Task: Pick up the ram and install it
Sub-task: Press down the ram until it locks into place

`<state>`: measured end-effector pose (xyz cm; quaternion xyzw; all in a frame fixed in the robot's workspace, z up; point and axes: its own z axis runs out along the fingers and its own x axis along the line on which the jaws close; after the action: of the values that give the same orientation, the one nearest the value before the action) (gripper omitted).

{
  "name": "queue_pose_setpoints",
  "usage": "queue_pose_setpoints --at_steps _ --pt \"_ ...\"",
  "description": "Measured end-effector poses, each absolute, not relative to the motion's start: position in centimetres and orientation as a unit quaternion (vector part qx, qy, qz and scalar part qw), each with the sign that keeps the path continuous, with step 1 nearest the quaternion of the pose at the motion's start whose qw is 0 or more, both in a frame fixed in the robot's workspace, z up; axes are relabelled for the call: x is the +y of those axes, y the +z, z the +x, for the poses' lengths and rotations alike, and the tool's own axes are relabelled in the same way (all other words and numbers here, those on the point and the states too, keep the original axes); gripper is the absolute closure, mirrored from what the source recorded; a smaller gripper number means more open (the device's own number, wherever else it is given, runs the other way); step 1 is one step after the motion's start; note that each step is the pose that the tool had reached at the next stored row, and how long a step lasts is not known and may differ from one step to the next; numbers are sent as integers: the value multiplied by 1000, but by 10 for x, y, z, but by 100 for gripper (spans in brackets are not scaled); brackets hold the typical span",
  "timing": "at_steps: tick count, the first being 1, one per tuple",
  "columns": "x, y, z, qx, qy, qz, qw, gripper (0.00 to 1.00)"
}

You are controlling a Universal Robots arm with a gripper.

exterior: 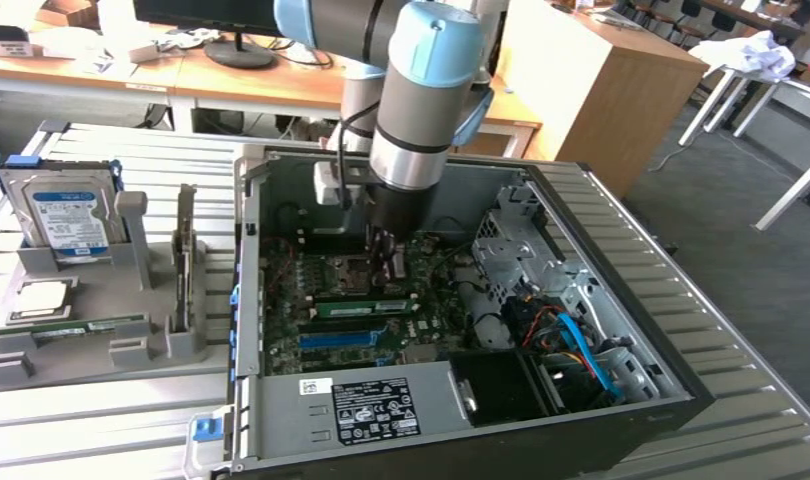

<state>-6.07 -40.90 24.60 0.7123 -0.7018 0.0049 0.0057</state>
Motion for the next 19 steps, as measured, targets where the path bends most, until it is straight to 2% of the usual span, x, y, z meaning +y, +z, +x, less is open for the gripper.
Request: queue_pose_setpoints --at_steps 19 --pt "-409 257 -25 -702 3 712 5 90"
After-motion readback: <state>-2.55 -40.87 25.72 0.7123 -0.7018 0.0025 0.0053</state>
